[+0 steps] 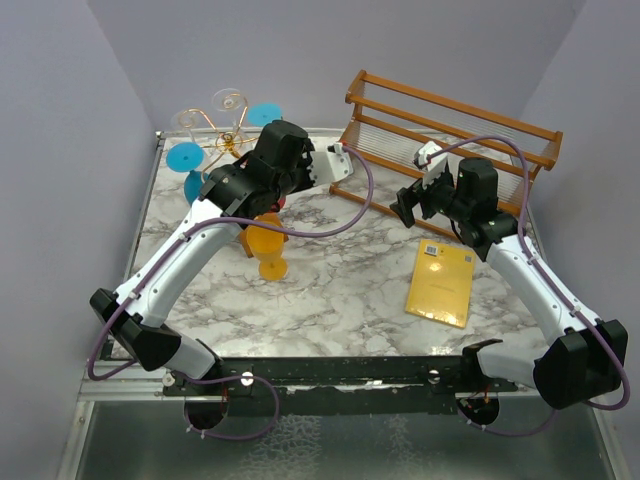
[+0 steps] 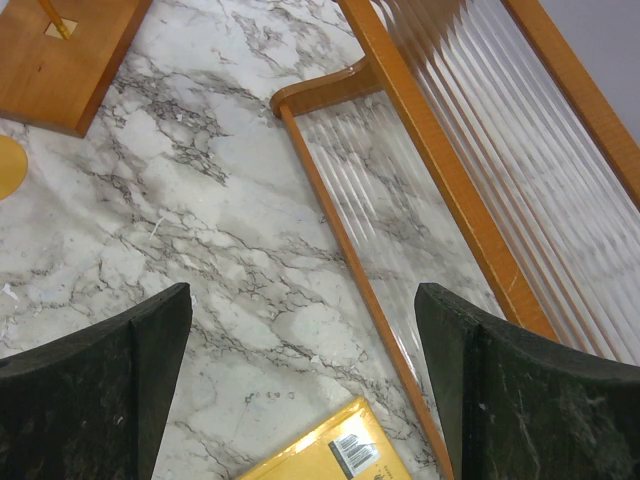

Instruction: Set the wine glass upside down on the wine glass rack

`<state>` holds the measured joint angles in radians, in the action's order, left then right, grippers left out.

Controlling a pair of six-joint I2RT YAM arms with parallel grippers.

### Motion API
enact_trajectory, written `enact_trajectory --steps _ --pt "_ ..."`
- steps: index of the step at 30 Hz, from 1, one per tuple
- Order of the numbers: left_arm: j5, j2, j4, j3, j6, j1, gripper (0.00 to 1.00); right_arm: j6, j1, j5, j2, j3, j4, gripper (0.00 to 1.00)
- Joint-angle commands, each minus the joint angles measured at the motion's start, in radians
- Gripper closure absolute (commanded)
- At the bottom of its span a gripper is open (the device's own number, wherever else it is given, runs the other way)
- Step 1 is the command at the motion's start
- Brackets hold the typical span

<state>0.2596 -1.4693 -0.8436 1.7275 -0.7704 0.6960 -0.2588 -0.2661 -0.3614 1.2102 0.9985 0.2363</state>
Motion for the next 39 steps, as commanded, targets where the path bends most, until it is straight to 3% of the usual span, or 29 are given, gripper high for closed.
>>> enact_trajectory --steps 1,6,10,14,17,29,35,39 --pt "-0.098 0.032 -0.002 0.046 0.056 0.006 0.67 -0.005 0.007 -0.027 -0.008 0.006 -0.008 0.07" --pt "-0.203 0.053 -0.022 0.077 0.116 0.006 0.54 -0.007 0.007 -0.027 -0.009 0.005 -0.005 0.07" --pt "-0.374 0.075 -0.098 0.104 0.128 0.005 0.43 -0.008 0.007 -0.025 -0.011 0.005 -0.007 0.07" --pt "-0.637 0.097 -0.253 0.088 0.051 0.005 0.18 -0.009 0.007 -0.024 -0.014 0.004 -0.008 0.07" --pt "-0.718 0.106 -0.327 0.022 -0.007 0.005 0.14 -0.01 0.007 -0.024 -0.015 0.002 -0.007 0.07" --pt "-0.444 0.112 -0.357 -0.242 -0.044 0.004 0.18 -0.014 0.008 -0.029 -0.013 -0.004 -0.009 0.07" --pt "-0.329 0.085 -0.324 -0.297 -0.007 0.004 0.22 -0.014 0.009 -0.034 -0.012 -0.003 -0.006 0.07" --pt "-0.262 0.051 -0.319 -0.307 0.016 0.003 0.3 -0.014 0.011 -0.037 -0.014 -0.006 -0.008 0.07"
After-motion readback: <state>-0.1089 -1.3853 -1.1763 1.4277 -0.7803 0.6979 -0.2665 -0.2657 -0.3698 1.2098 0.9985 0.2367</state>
